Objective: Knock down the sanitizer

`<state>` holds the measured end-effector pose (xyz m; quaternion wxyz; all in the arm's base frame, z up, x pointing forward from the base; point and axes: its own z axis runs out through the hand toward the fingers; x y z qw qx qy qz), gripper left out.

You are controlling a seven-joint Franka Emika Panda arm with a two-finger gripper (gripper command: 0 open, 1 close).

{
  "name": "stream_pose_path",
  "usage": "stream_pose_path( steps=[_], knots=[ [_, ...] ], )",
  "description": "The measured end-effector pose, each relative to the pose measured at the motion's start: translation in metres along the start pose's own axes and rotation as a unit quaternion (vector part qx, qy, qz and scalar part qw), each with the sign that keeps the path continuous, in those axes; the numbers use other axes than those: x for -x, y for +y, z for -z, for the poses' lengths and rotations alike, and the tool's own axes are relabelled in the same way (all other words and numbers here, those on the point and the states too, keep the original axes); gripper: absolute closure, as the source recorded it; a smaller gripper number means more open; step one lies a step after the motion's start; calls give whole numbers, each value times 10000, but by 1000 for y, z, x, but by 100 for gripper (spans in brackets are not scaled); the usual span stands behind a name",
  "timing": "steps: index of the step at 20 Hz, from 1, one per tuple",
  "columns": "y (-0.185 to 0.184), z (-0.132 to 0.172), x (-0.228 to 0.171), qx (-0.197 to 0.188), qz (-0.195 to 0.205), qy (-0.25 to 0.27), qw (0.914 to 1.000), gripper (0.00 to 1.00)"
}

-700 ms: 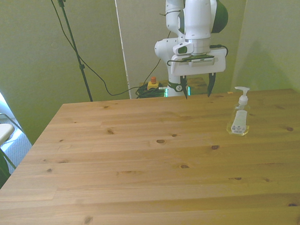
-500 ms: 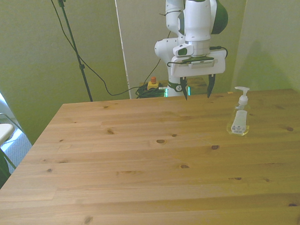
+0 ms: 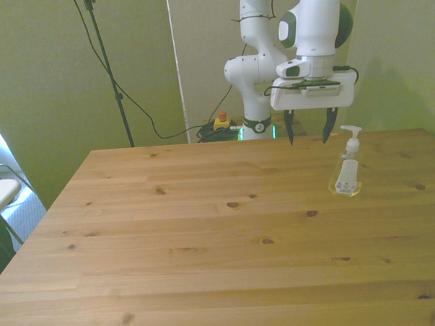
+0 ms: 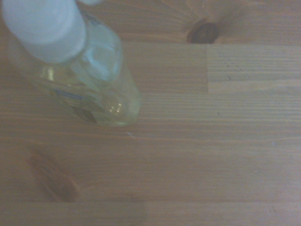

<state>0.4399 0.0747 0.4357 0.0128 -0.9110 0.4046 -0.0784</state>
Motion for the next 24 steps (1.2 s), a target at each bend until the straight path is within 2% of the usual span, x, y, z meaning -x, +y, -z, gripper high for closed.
stream_pose_path(
  steps=[12,24],
  knots=[
    [-56,-16,27,141,-230,159,9995,100],
    [-96,-30,24,127,-419,203,9988,100]
  ],
)
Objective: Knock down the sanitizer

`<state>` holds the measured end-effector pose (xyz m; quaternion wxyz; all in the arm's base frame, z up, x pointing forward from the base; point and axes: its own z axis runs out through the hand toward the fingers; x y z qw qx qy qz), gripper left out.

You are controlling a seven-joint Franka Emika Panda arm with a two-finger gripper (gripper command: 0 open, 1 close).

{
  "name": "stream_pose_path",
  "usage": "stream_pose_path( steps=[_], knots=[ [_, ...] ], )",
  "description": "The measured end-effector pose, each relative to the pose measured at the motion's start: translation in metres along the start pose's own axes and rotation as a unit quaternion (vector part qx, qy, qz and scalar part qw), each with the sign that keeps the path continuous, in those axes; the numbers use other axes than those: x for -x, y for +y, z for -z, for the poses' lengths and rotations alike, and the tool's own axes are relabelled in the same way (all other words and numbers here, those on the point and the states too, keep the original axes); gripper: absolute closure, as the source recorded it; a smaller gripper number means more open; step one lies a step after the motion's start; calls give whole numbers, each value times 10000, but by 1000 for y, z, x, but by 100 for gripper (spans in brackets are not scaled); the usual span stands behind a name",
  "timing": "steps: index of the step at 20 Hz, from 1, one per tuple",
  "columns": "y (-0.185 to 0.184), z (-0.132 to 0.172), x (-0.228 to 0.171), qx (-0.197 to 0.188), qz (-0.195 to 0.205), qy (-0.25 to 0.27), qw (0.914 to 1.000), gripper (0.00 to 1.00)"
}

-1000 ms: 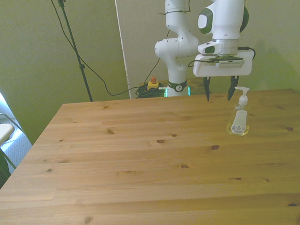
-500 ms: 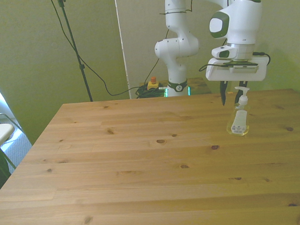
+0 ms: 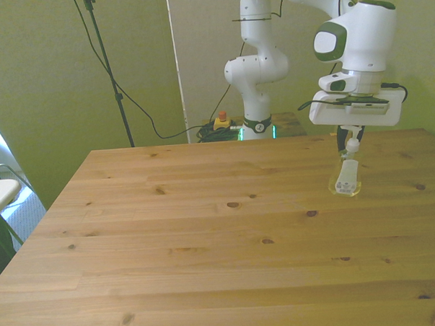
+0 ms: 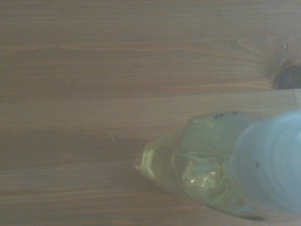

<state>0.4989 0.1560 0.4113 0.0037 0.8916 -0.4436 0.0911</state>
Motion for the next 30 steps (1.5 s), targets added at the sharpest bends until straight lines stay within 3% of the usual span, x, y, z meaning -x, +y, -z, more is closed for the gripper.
stream_pose_path(
  steps=[7,15,27,28,30],
  knots=[
    [-7,-1,-21,-23,-170,62,9998,100],
    [-28,-5,-81,-61,-543,111,9984,100],
    [-85,-15,-122,-124,-523,127,9985,100],
    [-88,-16,-123,-129,-501,126,9986,0],
    [-92,-17,-122,-130,-452,118,9988,0]
  ],
)
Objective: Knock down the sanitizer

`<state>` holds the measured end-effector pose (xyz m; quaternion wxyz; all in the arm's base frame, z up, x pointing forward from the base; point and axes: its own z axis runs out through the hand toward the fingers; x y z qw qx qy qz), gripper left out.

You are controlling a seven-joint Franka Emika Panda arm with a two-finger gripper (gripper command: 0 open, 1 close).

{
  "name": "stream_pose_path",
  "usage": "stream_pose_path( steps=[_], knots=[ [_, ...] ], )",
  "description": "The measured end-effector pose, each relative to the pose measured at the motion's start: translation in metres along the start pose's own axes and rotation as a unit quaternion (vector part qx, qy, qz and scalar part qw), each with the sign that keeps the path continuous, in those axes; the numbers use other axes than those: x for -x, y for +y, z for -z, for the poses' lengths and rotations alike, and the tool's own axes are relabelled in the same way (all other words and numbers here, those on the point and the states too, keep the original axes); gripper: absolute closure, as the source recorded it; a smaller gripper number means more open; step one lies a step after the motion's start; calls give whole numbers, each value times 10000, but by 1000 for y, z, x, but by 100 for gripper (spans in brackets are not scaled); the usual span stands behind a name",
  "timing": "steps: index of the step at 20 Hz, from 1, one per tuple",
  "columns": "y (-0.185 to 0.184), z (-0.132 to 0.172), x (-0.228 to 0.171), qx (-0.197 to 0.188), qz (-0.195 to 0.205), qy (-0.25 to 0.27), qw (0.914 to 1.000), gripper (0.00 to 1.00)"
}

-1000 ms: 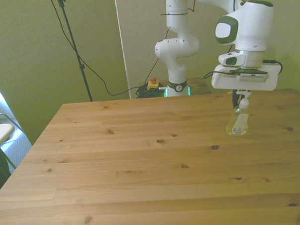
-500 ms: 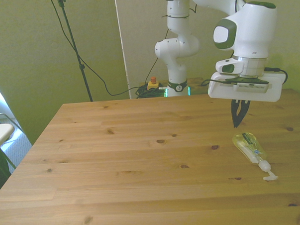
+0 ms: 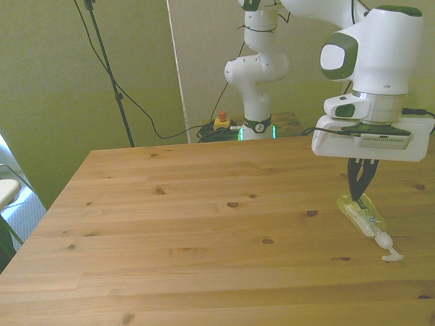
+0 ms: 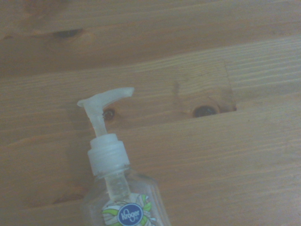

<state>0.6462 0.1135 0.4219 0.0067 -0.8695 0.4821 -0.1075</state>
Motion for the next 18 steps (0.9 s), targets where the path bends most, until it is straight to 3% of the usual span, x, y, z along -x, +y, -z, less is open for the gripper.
stream_pose_path(
  steps=[8,18],
  knots=[
    [5,6,19,20,219,-18,9998,0],
    [61,28,63,183,460,-45,9988,0]
  ],
)
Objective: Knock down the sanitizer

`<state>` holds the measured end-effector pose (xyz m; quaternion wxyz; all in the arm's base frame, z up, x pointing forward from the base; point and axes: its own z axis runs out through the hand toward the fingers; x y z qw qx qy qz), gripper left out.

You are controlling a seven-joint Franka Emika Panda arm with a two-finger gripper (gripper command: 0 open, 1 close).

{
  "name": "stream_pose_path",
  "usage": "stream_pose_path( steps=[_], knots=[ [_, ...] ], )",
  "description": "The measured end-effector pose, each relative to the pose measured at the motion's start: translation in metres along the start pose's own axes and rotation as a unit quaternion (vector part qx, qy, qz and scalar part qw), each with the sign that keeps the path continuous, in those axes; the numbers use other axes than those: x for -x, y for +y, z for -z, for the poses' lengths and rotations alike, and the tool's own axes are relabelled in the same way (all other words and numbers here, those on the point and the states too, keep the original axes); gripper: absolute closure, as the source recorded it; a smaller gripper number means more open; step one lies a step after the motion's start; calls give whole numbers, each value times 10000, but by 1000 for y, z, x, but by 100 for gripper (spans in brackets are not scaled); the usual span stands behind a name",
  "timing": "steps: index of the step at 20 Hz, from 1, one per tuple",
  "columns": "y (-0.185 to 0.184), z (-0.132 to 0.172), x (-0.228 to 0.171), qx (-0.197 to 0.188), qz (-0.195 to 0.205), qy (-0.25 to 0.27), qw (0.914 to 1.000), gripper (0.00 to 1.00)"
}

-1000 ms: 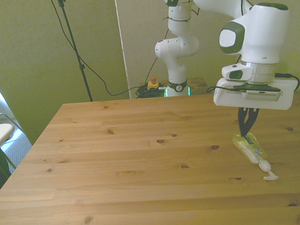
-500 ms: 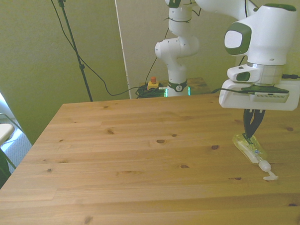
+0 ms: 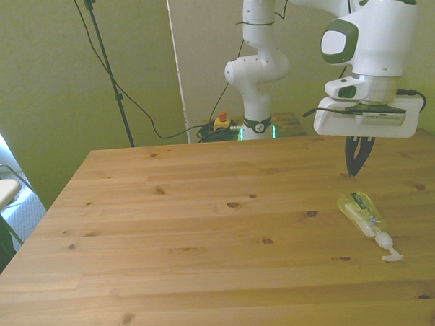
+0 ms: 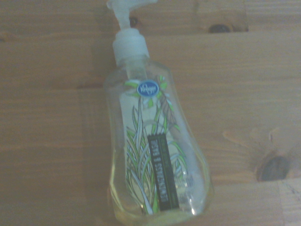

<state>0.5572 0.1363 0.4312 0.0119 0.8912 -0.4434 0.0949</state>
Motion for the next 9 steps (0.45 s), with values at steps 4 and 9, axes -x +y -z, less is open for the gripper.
stream_pose_path(
  steps=[4,9],
  knots=[
    [19,5,13,40,54,4,10000,0],
    [41,9,31,86,115,-8,9999,0]
  ],
)
